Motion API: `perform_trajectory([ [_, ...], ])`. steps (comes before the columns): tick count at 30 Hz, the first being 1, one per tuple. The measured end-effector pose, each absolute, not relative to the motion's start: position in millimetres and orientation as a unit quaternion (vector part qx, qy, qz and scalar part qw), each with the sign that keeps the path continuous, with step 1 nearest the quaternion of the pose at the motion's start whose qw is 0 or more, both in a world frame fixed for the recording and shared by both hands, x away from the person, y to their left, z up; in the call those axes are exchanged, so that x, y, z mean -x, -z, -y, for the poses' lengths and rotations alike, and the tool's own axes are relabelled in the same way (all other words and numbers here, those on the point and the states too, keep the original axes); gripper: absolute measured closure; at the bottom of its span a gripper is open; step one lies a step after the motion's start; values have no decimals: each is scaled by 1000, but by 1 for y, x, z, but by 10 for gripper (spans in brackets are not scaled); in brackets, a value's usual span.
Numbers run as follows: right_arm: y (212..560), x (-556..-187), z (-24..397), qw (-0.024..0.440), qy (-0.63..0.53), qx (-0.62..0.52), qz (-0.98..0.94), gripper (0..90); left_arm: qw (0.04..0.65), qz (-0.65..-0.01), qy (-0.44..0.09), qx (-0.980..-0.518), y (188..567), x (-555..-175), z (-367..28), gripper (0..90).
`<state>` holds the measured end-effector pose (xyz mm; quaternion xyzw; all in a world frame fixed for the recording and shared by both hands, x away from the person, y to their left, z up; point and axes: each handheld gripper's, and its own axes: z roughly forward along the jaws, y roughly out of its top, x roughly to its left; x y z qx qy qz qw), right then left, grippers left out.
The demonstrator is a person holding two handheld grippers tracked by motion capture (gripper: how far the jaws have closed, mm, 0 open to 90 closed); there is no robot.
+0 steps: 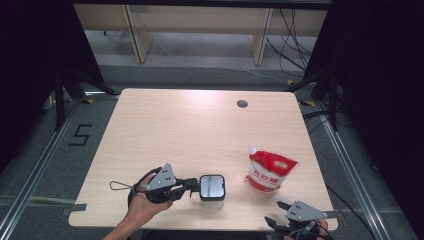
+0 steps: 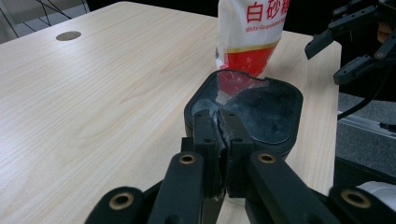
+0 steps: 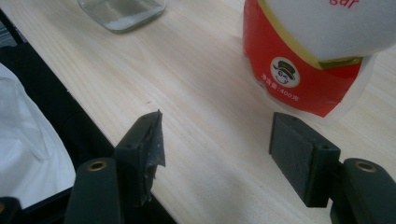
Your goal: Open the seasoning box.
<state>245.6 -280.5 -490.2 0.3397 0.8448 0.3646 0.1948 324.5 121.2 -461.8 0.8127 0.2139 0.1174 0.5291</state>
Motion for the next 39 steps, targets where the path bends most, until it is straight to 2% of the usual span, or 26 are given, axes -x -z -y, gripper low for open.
perform_trajectory([
  [20, 489, -246, 276, 195, -370, -329, -846, 379, 537, -210, -112, -810, 464, -326, -124, 886],
  [28, 483, -243, 271, 213, -405, -316, -832, 484, 543, -216, -111, -804, 465, -326, -124, 886],
  [34, 481, -246, 260, 209, -418, -302, -831, 614, 543, -218, -110, -803, 465, -326, -124, 885],
  [35, 480, -247, 255, 208, -427, -297, -829, 659, 544, -218, -110, -803, 465, -326, -124, 886],
  [39, 476, -249, 249, 213, -438, -289, -824, 716, 545, -216, -110, -803, 465, -326, -124, 886],
])
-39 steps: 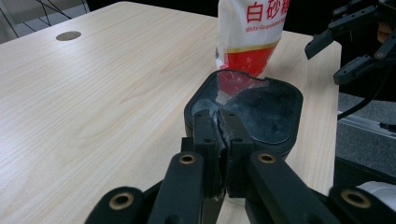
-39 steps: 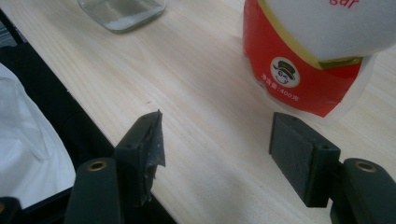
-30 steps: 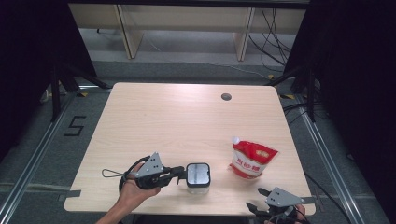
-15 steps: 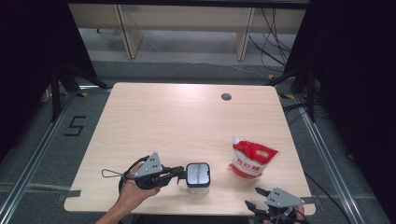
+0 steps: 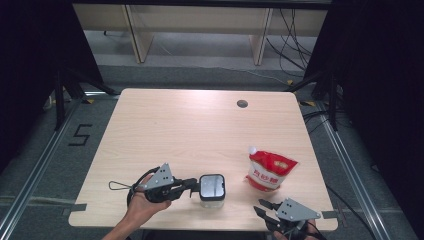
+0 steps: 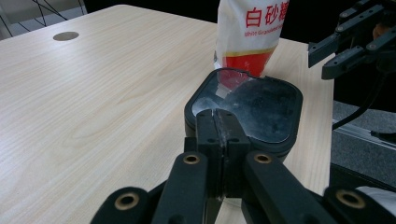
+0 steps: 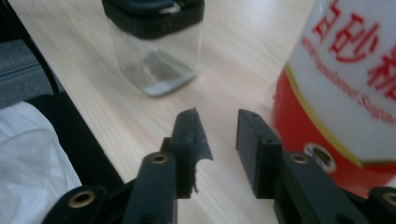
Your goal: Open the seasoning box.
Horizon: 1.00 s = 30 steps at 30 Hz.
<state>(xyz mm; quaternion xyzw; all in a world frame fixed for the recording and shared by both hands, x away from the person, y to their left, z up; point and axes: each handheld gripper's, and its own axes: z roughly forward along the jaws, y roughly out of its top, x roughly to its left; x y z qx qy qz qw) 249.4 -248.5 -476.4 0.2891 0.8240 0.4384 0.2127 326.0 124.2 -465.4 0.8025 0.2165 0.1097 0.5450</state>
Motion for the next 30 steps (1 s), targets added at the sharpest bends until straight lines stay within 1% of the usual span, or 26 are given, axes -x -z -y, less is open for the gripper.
perform_trajectory([
  [4, 475, -256, 234, 205, -449, -281, -823, 797, 547, -218, -109, -801, 466, -326, -124, 885],
  [11, 475, -267, 217, 197, -461, -246, -829, 858, 546, -215, -110, -802, 466, -326, -125, 886],
  [17, 475, -274, 205, 192, -468, -235, -830, 874, 547, -216, -109, -801, 467, -326, -126, 886],
  [30, 473, -282, 186, 187, -472, -218, -834, 874, 546, -216, -110, -802, 466, -325, -126, 886],
])
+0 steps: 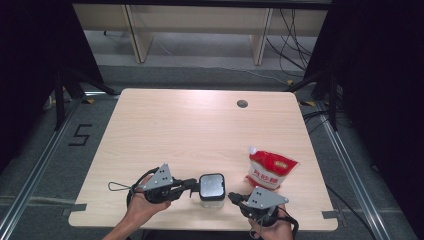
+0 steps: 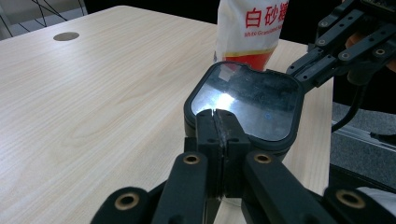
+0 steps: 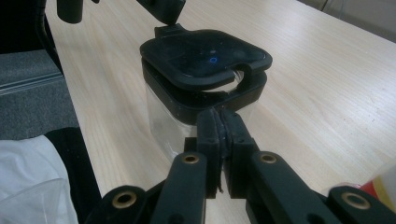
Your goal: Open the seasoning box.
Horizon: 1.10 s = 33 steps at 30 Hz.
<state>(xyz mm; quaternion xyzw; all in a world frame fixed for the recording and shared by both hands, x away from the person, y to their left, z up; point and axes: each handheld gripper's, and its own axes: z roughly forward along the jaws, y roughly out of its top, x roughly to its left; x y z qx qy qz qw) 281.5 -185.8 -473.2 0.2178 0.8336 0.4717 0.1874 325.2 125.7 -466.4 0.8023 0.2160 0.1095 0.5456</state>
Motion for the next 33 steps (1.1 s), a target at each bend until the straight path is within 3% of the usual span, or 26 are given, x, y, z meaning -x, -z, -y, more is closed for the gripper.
perform_trajectory([
  [14, 469, -284, 176, 183, -469, -214, -837, 874, 545, -217, -111, -803, 466, -326, -127, 862],
  [26, 463, -285, 173, 187, -479, -205, -833, 871, 536, -214, -103, -810, 464, -320, -132, 581],
  [33, 460, -286, 168, 188, -485, -201, -830, 866, 524, -192, -94, -824, 470, -318, -138, 505],
])
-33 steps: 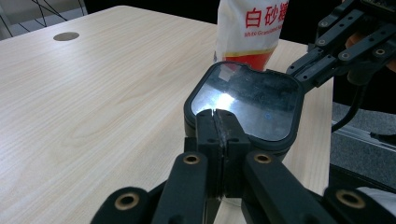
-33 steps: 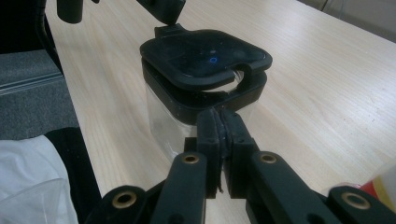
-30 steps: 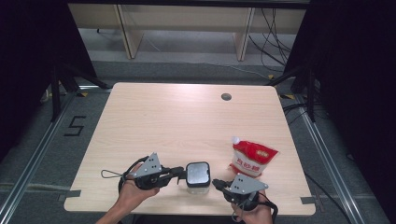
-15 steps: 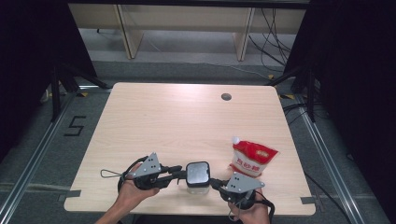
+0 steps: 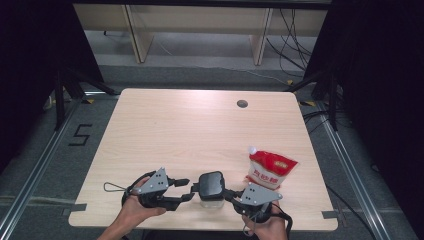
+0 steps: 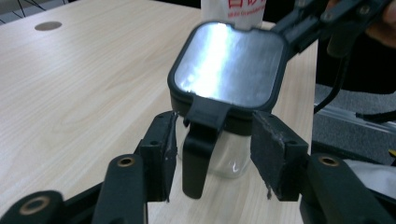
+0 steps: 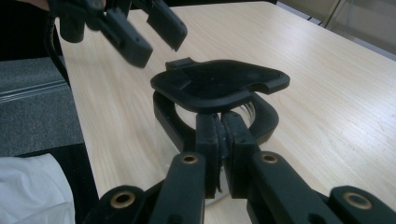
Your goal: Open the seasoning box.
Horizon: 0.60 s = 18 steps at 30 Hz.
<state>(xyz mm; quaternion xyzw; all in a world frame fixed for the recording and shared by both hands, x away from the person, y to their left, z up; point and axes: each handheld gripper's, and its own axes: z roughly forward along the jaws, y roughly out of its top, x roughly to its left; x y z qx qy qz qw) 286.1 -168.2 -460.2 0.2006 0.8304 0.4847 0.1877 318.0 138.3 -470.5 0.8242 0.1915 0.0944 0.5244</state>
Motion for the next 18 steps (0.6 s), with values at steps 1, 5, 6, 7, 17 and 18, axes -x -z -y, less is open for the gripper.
perform_trajectory([
  [1, 459, -286, 168, 188, -484, -204, -830, 866, 522, -190, -94, -826, 472, -319, -139, 497],
  [5, 457, -287, 166, 189, -487, -202, -829, 863, 504, -195, -95, -836, 485, -324, -140, 489],
  [6, 457, -287, 166, 191, -488, -202, -828, 863, 501, -199, -90, -837, 487, -325, -140, 489],
  [7, 456, -287, 165, 188, -489, -195, -829, 863, 500, -200, -91, -837, 490, -326, -140, 490],
  [17, 452, -289, 162, 192, -492, -193, -827, 858, 489, -189, -92, -846, 505, -335, -139, 509],
  [18, 451, -289, 162, 192, -491, -191, -828, 858, 490, -198, -88, -844, 507, -334, -138, 510],
])
